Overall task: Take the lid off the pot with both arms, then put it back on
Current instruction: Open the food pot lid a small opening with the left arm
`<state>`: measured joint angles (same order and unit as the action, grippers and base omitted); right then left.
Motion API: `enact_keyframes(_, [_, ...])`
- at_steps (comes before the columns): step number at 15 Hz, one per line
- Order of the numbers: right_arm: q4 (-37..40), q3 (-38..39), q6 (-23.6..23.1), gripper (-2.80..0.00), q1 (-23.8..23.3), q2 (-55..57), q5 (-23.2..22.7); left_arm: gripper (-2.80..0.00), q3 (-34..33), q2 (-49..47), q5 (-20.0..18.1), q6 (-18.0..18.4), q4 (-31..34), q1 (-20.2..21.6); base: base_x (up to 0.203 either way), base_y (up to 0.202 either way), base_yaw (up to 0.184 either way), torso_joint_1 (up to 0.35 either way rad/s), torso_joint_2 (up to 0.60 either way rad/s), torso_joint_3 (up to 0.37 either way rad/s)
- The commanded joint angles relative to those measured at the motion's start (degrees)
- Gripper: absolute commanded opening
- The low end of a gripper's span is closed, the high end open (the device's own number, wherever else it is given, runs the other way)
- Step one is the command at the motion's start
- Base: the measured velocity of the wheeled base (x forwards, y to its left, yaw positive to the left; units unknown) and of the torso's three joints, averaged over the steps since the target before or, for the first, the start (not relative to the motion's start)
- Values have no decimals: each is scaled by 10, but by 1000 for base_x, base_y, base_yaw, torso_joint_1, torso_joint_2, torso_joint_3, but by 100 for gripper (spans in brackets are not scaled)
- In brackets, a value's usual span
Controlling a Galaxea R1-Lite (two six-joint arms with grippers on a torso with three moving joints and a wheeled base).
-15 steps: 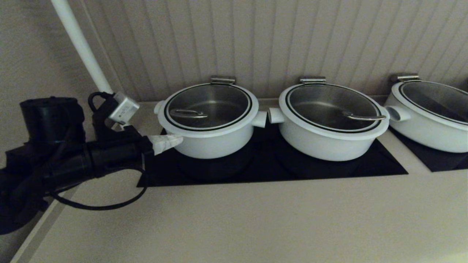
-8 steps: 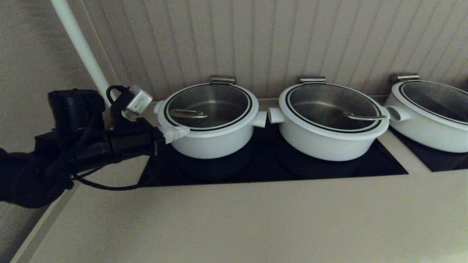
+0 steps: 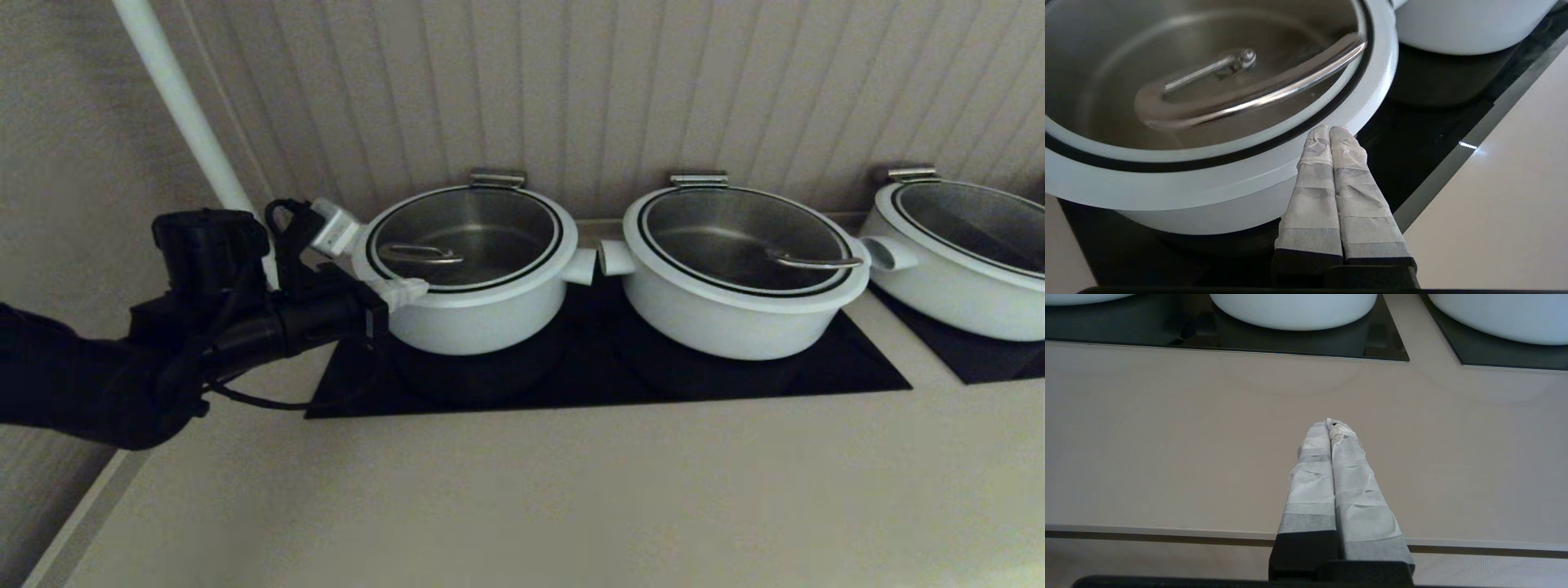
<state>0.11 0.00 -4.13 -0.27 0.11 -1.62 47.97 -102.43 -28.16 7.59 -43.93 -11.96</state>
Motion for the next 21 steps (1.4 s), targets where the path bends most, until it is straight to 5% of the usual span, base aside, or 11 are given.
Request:
enact_keyframes(1, [0, 0, 0, -280, 0, 0, -1, -280, 1, -11, 3, -1, -3, 0, 0, 0, 0, 0, 0, 0])
enact_keyframes(14, [0, 0, -3, -280, 0, 0, -1, -280, 74, -17, 28, -16, -3, 0, 0, 0, 0, 0, 0, 0])
enact_keyframes(21, [0, -6, -48, -280, 0, 0, -22, -280, 99, -9, 41, -24, -2, 0, 0, 0, 0, 0, 0, 0])
